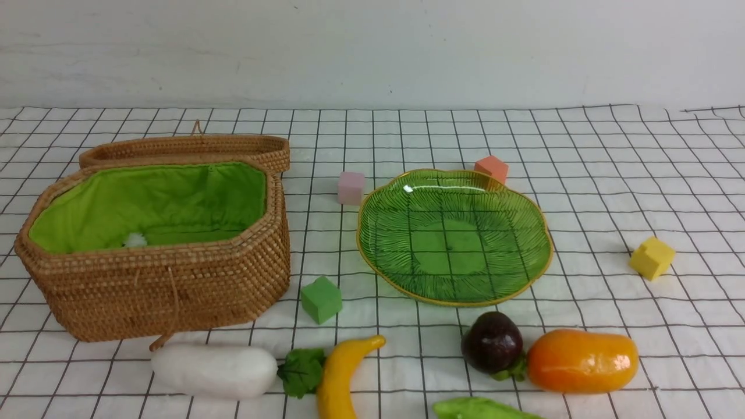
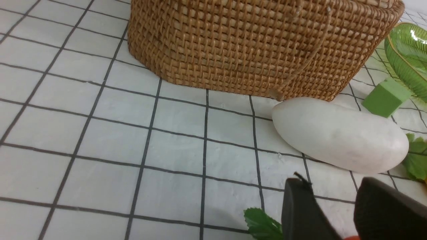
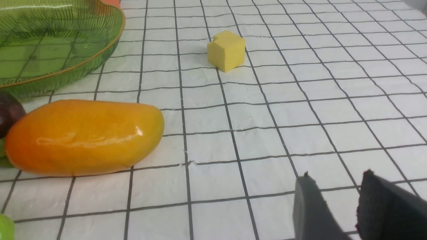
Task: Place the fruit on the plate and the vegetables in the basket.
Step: Use the left arm to grab a carrot and put it into the left basket
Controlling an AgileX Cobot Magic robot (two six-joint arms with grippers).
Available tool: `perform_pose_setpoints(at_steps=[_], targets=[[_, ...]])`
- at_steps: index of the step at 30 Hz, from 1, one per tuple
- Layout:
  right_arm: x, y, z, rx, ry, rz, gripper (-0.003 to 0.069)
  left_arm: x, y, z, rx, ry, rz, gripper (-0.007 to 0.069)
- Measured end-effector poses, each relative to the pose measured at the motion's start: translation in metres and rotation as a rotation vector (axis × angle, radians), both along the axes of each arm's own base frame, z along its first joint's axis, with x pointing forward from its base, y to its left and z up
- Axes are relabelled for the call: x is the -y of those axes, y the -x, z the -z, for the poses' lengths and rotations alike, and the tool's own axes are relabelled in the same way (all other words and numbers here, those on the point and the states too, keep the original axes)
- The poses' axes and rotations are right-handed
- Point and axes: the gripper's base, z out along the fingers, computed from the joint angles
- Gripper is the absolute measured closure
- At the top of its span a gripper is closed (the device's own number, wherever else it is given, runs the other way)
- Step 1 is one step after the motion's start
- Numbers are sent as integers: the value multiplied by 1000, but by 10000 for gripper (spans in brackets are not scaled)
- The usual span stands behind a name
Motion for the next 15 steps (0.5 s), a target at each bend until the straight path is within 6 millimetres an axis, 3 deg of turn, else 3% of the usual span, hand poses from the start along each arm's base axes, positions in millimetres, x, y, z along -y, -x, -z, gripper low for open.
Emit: perform_pose_setpoints(at_steps=[7,10,15], targets=[[0,0,0,0,0,0,417,0,0,0,1,-16,0,386],[0,0,0,0,0,0,417,-2,0,0,12,-100,5,386],[0,0,0,0,0,0,417,-1,-3,-9,106,21,-12,386]])
